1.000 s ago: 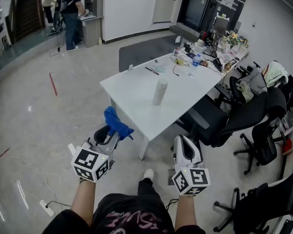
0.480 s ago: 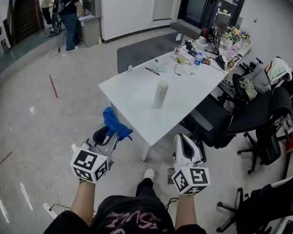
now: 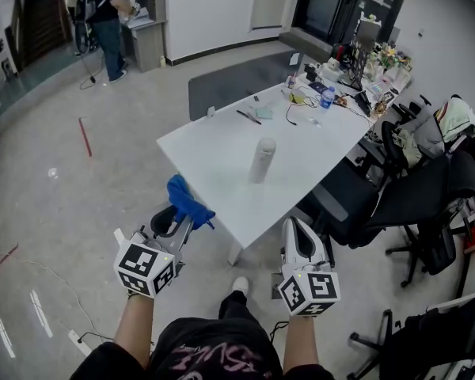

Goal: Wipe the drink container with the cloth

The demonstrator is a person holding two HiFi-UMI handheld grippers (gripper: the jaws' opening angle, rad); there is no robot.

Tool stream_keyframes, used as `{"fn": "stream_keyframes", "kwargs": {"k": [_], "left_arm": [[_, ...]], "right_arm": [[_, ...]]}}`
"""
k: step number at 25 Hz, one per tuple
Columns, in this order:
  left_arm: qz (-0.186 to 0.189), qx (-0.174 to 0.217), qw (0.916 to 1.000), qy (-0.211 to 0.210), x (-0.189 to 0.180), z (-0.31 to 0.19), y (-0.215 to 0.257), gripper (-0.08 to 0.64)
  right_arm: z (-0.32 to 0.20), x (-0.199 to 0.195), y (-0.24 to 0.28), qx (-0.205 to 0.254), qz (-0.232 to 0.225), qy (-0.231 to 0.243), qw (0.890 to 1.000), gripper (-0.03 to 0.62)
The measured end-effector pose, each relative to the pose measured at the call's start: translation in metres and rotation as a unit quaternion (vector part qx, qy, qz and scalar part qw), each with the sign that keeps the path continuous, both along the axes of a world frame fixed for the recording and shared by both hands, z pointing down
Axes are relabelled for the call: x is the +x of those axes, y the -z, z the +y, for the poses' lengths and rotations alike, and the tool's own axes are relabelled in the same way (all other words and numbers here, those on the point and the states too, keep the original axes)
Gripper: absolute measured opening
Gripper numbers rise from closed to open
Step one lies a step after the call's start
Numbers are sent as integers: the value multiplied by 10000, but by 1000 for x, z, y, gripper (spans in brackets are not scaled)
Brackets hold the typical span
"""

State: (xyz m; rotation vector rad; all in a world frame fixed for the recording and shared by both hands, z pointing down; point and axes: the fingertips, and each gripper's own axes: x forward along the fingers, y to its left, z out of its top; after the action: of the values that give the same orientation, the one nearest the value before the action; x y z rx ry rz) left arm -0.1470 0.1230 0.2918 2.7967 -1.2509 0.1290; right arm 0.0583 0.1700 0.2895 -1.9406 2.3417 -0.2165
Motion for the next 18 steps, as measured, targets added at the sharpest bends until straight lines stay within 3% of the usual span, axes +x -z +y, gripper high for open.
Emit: {"fn": "stream_keyframes", "kwargs": {"k": [18], "left_arm": [[-244,-334,9991,-49,55,-111,-39,92]], "right_arm": [[-115,53,-37,-297,-127,3,9995,0]]}}
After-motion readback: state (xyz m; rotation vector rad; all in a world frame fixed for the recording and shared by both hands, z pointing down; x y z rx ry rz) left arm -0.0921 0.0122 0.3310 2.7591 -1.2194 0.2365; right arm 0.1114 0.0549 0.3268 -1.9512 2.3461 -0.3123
